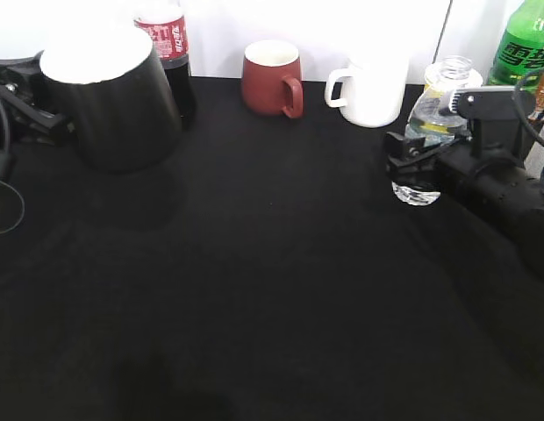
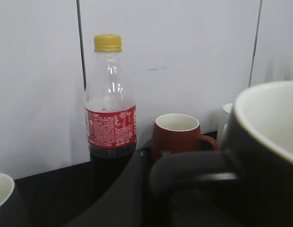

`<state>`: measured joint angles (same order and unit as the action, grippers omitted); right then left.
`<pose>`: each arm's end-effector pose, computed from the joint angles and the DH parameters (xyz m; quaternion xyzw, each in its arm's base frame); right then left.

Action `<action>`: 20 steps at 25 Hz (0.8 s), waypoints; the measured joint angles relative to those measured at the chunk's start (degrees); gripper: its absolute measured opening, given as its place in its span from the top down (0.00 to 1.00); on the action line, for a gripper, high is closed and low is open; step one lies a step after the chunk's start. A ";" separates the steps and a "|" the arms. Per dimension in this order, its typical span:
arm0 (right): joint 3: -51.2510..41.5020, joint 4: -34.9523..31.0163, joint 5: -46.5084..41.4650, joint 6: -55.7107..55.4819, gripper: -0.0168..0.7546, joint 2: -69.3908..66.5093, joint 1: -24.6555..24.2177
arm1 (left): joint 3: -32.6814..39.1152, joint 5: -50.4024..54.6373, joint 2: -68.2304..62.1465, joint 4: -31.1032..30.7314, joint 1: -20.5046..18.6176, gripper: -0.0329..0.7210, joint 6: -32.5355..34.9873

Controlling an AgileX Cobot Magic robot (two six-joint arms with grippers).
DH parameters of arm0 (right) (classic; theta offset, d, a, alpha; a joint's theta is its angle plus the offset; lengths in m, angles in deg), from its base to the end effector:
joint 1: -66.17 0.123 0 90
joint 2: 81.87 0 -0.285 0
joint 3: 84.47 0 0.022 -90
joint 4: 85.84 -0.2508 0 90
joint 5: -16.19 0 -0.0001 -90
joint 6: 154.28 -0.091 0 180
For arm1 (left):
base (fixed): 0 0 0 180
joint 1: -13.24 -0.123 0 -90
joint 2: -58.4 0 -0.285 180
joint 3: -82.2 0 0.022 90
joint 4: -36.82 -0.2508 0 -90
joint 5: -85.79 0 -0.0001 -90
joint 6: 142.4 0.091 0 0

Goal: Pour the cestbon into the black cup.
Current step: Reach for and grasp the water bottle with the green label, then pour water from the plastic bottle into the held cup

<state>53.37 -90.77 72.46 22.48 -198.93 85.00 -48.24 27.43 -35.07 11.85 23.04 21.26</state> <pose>0.3122 0.0996 0.1295 -0.0654 0.7799 0.1062 0.6133 0.2610 -0.0782 0.2243 0.1746 0.6686 -0.2023 0.6940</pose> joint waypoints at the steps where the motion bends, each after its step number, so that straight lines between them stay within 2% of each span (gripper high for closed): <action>1: 0.00 -0.07 -0.08 0.05 0.30 0.00 -0.05 | 0.00 0.00 0.00 0.00 0.00 0.91 0.00; 2: 0.00 -0.21 -0.13 0.05 0.35 0.00 -0.05 | 0.00 0.00 0.00 0.00 0.00 0.91 0.00; 6: -0.11 -0.25 0.10 0.05 0.35 0.00 -0.05 | 0.00 0.00 0.00 -0.77 0.00 0.91 -0.01; 9: -1.23 0.55 0.02 0.00 0.35 1.18 -0.05 | 0.00 0.40 0.00 -5.28 1.76 0.91 -1.33; 10: -2.41 2.04 -2.72 0.99 0.35 4.19 -0.05 | 0.00 1.18 0.00 -5.45 3.87 0.91 -1.89; 11: -2.72 6.85 -6.75 3.91 0.35 8.52 -0.05 | 0.00 2.61 0.00 -5.82 6.88 0.91 -2.04; 14: -2.77 25.39 -18.03 7.23 0.35 24.84 -0.05 | -0.23 4.52 0.00 -5.95 15.36 0.91 -2.04; 16: -2.77 29.62 -21.62 9.81 0.35 34.71 -0.05 | -3.24 7.14 -0.05 -5.59 20.57 0.91 -2.04; 20: -2.77 31.08 -21.86 22.07 0.35 44.12 -0.05 | -11.59 12.67 -3.34 -3.31 29.61 0.91 -2.06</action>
<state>50.60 -59.69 50.60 44.55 -154.81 84.95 -59.83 40.10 -38.41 8.55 52.65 19.19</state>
